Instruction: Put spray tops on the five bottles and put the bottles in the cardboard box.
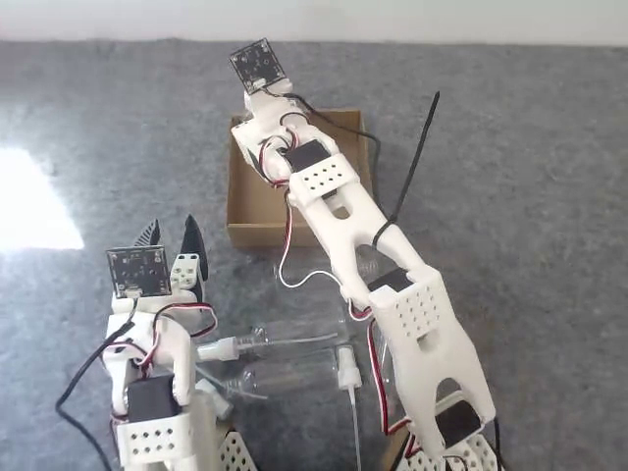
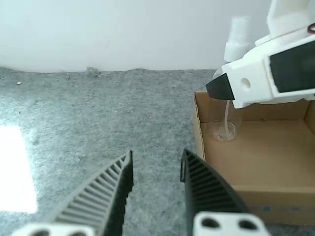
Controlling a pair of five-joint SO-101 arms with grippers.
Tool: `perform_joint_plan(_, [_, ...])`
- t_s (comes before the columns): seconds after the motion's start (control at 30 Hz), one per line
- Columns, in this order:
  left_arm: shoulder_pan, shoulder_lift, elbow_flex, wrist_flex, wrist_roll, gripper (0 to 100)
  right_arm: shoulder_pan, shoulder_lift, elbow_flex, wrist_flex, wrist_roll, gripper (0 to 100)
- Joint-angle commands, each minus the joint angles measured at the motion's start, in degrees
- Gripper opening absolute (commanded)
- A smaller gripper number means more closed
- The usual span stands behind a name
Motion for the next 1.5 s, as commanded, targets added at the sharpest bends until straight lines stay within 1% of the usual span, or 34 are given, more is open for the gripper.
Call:
perform_joint_plan(0.0, [0.2,-0.9,-0.4,-0.8,-0.4,15,0.0,-0.7,-4.1,-1.5,-0.6,11.6])
perform_joint_plan(0.37, [0.1,-0.9,-0.4,-0.8,-0.4,15,0.0,0.6,-4.0,-1.5,-0.6,11.7])
perform_joint_plan(0.53, [0.0,-0.9,-0.4,-0.7,-0.4,15,-0.2,3.6,-4.0,-5.6,-0.5,11.7])
perform_joint_plan(0.8, [-0.2,-0.9,-0.4,-0.7,-0.4,15,0.0,4.1,-4.0,-5.2,-0.5,11.7])
perform_joint_plan(1.03, [-0.3,-0.9,-0.4,-0.7,-0.4,15,0.0,4.0,-4.0,-1.6,-0.5,11.4])
perform_joint_plan(1.27, [-0.3,-0.9,-0.4,-0.7,-0.4,15,0.1,2.0,-3.7,-1.3,-0.5,11.3])
perform_joint_plan(1.47, [-0.3,-0.9,-0.4,-0.7,-0.4,15,0.7,-1.6,-3.7,3.4,-0.5,11.3])
